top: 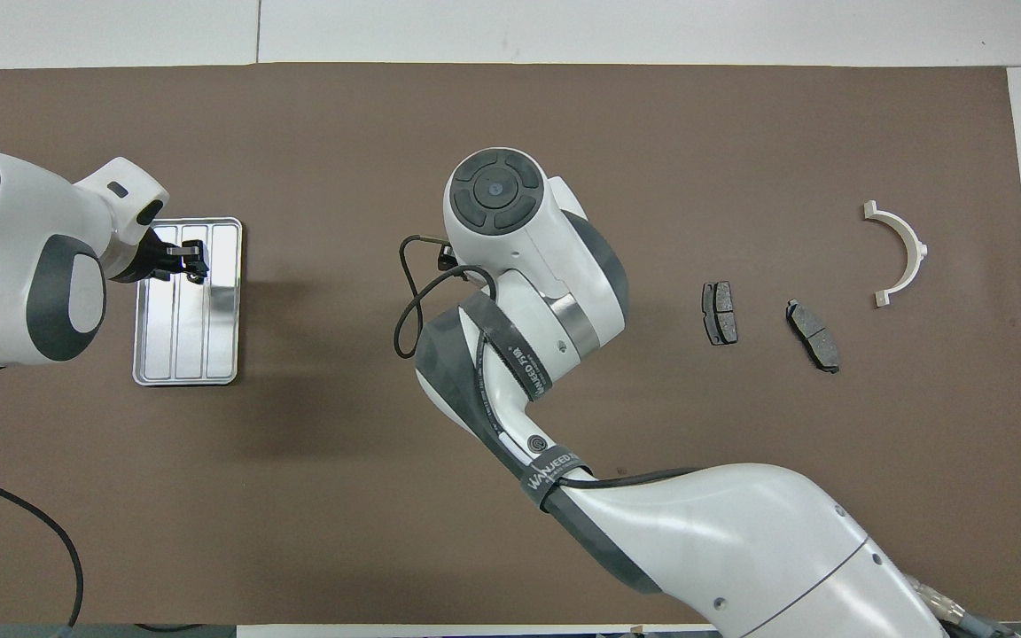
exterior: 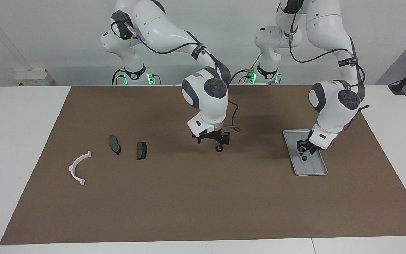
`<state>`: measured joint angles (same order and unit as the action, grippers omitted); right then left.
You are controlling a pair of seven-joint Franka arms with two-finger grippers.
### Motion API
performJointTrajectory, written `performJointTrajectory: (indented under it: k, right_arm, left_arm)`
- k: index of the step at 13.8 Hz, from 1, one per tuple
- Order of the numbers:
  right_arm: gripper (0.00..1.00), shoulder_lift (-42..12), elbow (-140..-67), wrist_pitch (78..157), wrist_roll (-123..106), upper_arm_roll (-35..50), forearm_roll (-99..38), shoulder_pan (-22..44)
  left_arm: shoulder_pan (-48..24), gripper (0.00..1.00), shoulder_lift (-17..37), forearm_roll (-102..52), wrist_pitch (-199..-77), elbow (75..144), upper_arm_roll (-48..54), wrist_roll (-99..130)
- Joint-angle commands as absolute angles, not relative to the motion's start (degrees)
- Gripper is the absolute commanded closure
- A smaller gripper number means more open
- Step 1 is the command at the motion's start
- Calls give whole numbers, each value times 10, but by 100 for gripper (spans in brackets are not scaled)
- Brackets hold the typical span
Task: Place bearing gear from tray to pile
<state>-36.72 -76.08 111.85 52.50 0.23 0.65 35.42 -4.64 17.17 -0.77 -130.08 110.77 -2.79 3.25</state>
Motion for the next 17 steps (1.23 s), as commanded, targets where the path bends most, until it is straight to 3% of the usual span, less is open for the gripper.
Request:
performJointTrajectory:
  k: [1, 10, 17]
  right_arm:
    - [0, -405, -729, 1130, 565, 3, 39, 371]
    - [0, -442, -729, 1167, 587, 4, 47, 381]
    - [6, -447, -729, 1167, 611, 8, 47, 397]
  left_arm:
    - [-40, 49, 179, -2, -1327, 1114, -23, 27]
    - [-30, 49, 192, -2, -1349, 1122, -23, 29]
    - [-30, 50, 192, -2, -1359, 1134, -23, 30]
